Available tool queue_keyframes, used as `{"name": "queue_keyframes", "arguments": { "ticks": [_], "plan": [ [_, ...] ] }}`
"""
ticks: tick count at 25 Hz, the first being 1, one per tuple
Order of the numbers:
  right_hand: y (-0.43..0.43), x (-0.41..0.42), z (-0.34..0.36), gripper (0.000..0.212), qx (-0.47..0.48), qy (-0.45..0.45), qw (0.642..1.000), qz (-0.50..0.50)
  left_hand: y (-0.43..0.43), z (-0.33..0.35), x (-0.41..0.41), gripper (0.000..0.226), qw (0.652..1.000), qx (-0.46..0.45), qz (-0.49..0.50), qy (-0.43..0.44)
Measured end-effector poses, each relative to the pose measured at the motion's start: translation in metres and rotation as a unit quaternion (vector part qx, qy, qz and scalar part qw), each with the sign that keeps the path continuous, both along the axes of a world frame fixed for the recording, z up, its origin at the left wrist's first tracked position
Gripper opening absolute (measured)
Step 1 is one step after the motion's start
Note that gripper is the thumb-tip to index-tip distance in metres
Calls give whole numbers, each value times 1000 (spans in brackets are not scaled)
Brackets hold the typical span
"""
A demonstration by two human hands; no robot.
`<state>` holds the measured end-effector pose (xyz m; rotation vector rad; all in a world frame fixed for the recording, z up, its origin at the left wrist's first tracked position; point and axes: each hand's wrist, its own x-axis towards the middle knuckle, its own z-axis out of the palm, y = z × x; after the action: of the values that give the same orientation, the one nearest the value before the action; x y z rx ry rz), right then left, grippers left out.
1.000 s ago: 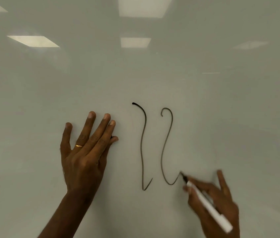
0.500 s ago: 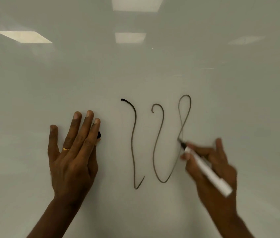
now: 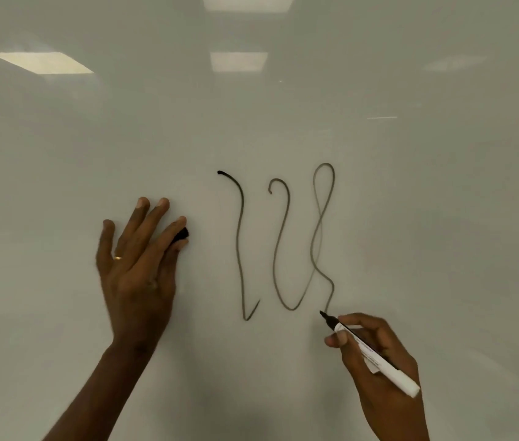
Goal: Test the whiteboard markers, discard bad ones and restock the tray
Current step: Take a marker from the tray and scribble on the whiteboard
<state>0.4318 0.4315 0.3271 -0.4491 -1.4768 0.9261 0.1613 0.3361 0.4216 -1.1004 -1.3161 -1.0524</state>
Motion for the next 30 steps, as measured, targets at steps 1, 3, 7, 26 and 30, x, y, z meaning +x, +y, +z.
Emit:
{"name": "queue_keyframes", "arguments": {
  "ticks": [1, 3, 7, 26, 30],
  "plan": [
    [-11, -2, 8, 14, -15, 17, 1000, 22, -4, -3, 7, 25, 999, -12, -37, -23],
    [-31, -3, 19, 15, -34, 43, 996, 64, -17, -15, 28, 28, 983, -62, -149, -83],
    [-50, -6, 26, 25, -58, 44, 990, 123, -49, -50, 71, 33, 899, -143, -321, -262],
    [-72, -23, -2, 29, -132, -139, 950, 246, -88, -119, 72, 23, 754, -268, -404, -443],
    [-69, -21, -4, 46, -216, -112, 912, 331, -96, -132, 66, 25, 738, -246, -400, -485]
  ]
}}
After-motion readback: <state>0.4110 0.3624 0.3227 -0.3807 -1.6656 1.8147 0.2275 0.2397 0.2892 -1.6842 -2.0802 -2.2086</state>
